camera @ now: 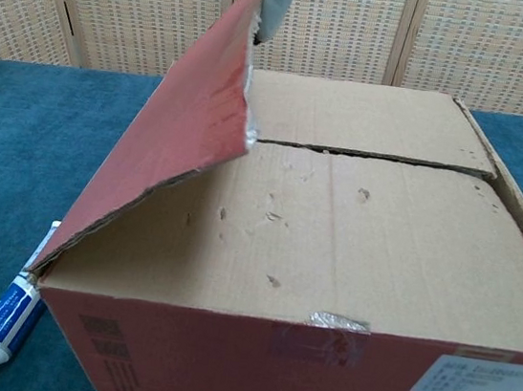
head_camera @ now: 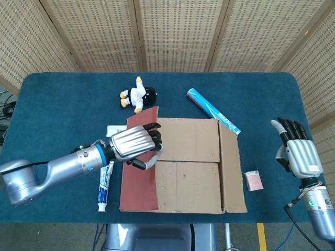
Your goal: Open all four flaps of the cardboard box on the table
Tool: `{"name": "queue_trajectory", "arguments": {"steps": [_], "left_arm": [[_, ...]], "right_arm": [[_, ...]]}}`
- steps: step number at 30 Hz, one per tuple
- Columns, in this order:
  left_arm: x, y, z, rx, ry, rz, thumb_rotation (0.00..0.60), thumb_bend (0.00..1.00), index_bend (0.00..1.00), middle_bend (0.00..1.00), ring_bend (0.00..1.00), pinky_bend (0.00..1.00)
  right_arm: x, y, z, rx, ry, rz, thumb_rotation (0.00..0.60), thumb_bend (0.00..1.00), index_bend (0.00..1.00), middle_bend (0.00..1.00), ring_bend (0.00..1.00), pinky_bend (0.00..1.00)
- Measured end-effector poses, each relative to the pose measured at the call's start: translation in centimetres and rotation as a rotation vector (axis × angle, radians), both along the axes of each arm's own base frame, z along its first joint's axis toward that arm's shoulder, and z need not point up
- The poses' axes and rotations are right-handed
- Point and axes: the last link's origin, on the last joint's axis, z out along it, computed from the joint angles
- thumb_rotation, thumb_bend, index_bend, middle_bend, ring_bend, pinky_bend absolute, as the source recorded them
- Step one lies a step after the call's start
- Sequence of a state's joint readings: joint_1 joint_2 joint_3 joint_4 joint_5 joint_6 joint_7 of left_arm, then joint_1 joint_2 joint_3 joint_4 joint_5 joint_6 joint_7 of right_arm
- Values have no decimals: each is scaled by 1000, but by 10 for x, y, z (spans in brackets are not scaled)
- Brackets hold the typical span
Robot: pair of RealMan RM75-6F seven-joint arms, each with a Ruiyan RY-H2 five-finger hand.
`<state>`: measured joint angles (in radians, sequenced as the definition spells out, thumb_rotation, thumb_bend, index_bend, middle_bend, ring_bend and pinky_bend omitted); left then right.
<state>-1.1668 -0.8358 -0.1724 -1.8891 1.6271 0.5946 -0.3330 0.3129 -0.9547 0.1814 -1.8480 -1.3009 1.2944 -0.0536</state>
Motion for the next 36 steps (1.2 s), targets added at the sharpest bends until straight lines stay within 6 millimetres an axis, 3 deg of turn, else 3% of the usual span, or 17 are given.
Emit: {"name": "queue_trajectory", "arguments": {"steps": [16, 23, 36], "left_arm": [[-29, -19, 47, 30, -14, 2, 59, 625, 439, 424, 252, 93], [-50, -27, 68, 51, -20, 36, 58, 620, 439, 424, 252, 93], [-96, -36, 91, 85, 70, 143, 57, 610, 439, 437, 266, 93]], "right_arm": [[8, -5, -4, 16, 5, 15, 600, 1000, 86, 57, 0, 0], [12, -8, -7, 27, 9, 23, 600, 1000, 86, 57, 0, 0], [18, -10, -13, 42, 6, 33, 600, 1000, 86, 57, 0, 0]]}}
